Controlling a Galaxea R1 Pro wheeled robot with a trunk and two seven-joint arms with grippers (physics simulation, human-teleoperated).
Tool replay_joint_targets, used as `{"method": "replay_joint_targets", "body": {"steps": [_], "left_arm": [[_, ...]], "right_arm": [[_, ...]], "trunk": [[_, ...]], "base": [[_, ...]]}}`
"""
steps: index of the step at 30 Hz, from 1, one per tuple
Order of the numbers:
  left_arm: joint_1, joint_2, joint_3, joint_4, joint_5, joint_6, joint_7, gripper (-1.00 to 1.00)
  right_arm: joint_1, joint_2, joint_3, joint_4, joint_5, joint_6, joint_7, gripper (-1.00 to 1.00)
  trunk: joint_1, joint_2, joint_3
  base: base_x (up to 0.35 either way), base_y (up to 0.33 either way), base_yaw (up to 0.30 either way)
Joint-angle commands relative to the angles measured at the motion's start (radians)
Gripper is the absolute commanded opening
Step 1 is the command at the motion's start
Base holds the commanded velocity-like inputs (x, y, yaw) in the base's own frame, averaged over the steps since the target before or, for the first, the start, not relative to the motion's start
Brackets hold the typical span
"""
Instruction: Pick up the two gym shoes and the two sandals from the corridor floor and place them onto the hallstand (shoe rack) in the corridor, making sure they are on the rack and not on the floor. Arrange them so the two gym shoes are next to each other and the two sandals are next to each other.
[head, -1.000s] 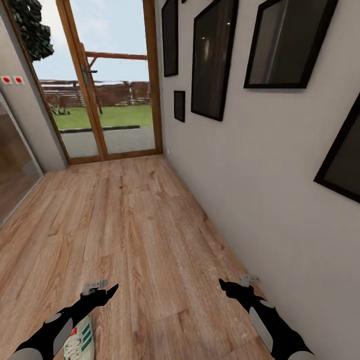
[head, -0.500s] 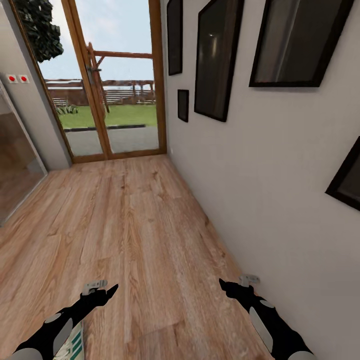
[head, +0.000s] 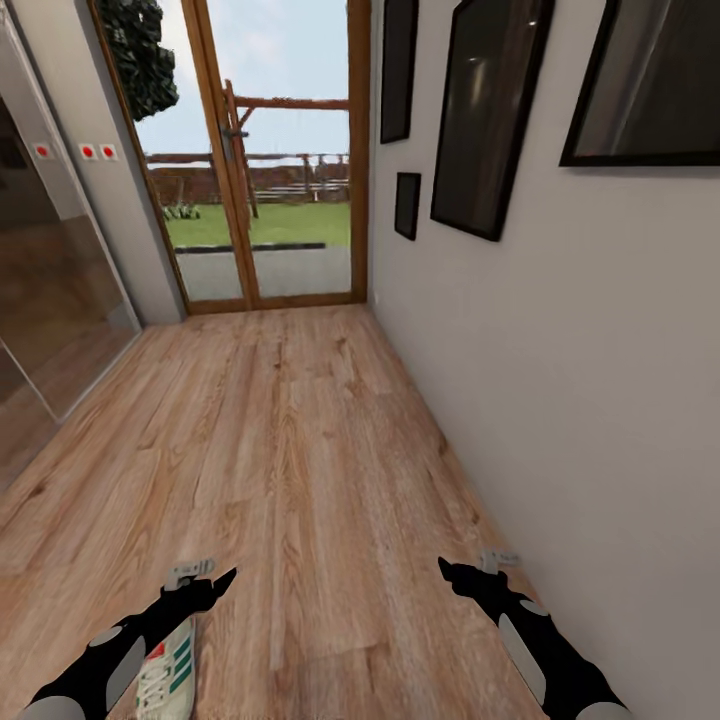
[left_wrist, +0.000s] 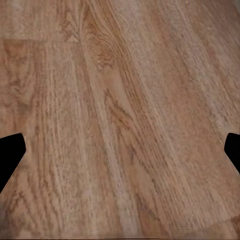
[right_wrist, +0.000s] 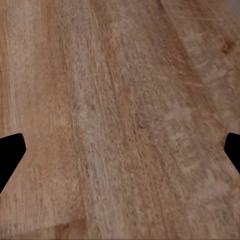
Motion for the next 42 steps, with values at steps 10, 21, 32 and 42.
{"method": "replay_joint_targets", "body": {"steps": [10, 21, 32, 42], "left_arm": [[-0.001, -0.001, 0.003, 0.002, 0.005, 0.001, -0.006, 1.00], [-0.001, 0.000, 0.003, 0.002, 0.005, 0.001, -0.007, 1.00], [-0.001, -0.001, 0.003, 0.002, 0.005, 0.001, -0.007, 1.00], [-0.001, -0.001, 0.003, 0.002, 0.005, 0.002, -0.007, 1.00]], "right_arm": [[0.000, -0.001, 0.003, -0.002, -0.008, 0.005, 0.000, 1.00], [0.000, -0.001, 0.003, -0.002, -0.008, 0.005, 0.000, 1.00], [0.000, -0.001, 0.003, -0.002, -0.008, 0.005, 0.000, 1.00], [0.000, -0.001, 0.003, -0.002, -0.008, 0.005, 0.000, 1.00]], "trunk": [[0.000, 0.000, -0.008], [0.000, 0.000, -0.009], [0.000, 0.000, -0.009], [0.000, 0.000, -0.009]], "base": [[0.054, -0.048, 0.178], [0.120, -0.111, 0.014], [0.130, -0.159, 0.000], [0.023, -0.028, 0.000]]}}
